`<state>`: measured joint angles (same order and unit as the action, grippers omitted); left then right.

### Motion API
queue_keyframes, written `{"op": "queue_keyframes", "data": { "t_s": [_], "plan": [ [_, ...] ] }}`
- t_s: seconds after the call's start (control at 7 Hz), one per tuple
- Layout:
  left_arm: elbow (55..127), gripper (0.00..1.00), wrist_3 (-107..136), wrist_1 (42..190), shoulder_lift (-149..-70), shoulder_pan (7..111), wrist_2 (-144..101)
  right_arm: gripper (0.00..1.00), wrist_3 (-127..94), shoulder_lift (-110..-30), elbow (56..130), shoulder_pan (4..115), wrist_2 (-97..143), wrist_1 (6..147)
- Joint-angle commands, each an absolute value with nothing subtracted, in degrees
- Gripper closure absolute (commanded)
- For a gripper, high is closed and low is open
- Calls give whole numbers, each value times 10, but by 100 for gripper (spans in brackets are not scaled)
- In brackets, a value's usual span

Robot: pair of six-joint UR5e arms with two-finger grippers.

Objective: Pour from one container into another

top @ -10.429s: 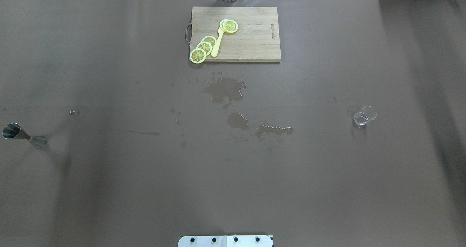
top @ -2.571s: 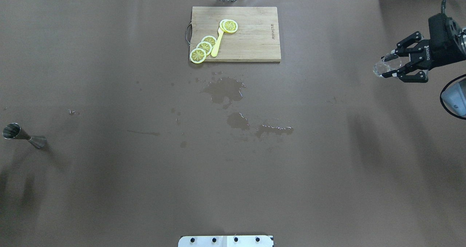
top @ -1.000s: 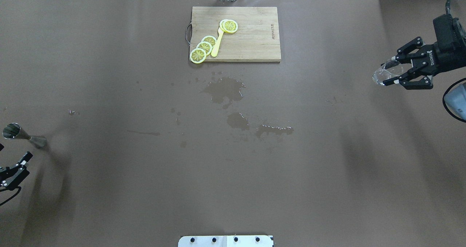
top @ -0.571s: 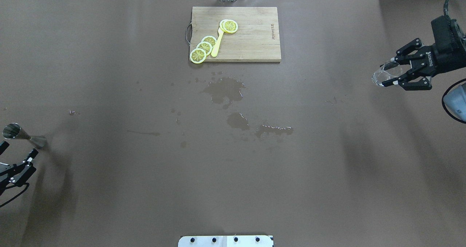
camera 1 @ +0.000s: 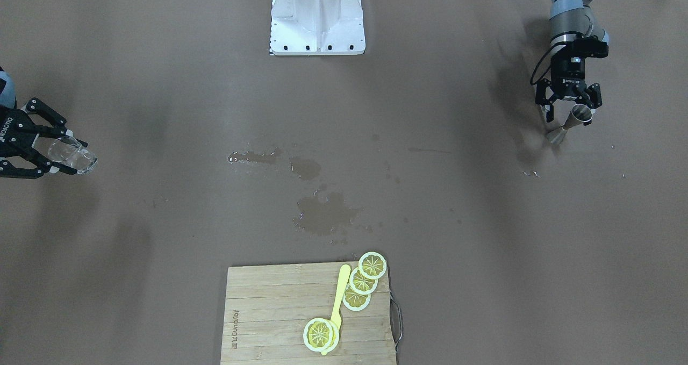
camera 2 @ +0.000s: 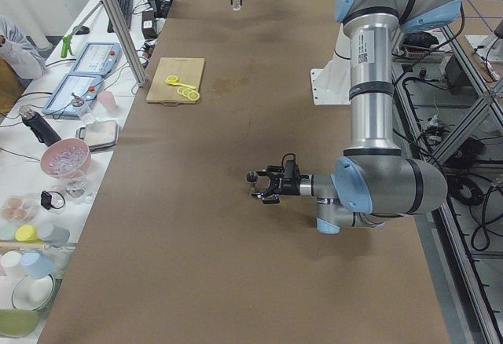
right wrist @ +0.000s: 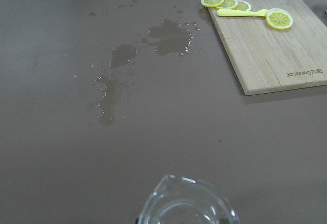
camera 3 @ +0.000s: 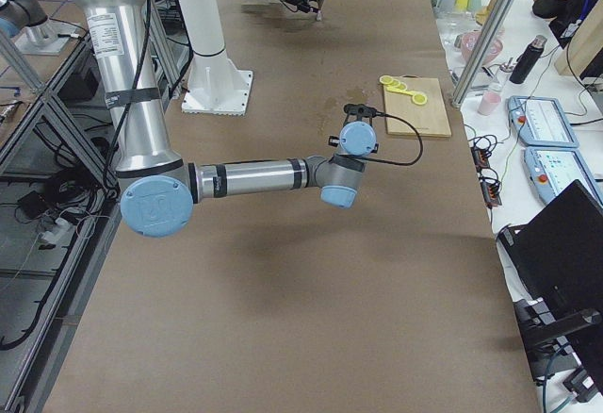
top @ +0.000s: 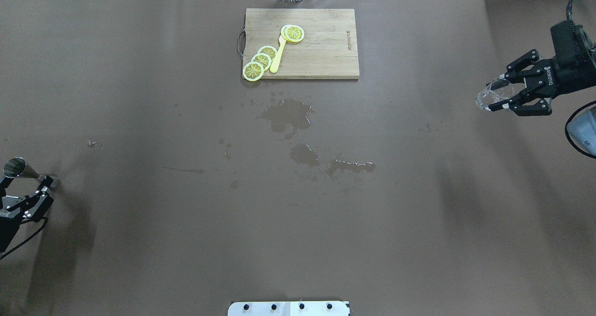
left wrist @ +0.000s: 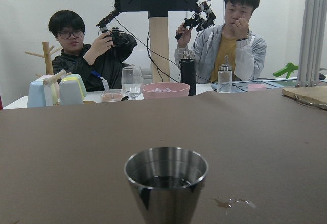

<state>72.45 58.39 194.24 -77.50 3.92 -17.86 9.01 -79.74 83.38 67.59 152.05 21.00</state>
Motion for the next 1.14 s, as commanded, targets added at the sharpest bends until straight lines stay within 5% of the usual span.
{"op": "queue_keyframes", "data": {
  "t_s": [0.0, 0.29, 0.43, 0.57, 1.0],
  "plan": [
    [722, 14, 609, 1908, -783, 57, -181, 100, 91, -801, 833, 673, 1520, 210],
    [722, 47, 611, 1889, -791, 59, -182, 100, 91, -802, 832, 672, 1520, 210],
    [722, 81, 622, 1887, -791, 59, -192, 100, 91, -803, 832, 672, 1520, 210],
    [723, 100, 626, 1887, -791, 59, -195, 100, 91, -803, 832, 671, 1520, 210],
    [787, 100, 517, 1888, -791, 62, -194, 100, 91, -797, 828, 664, 1520, 210]
  ]
}}
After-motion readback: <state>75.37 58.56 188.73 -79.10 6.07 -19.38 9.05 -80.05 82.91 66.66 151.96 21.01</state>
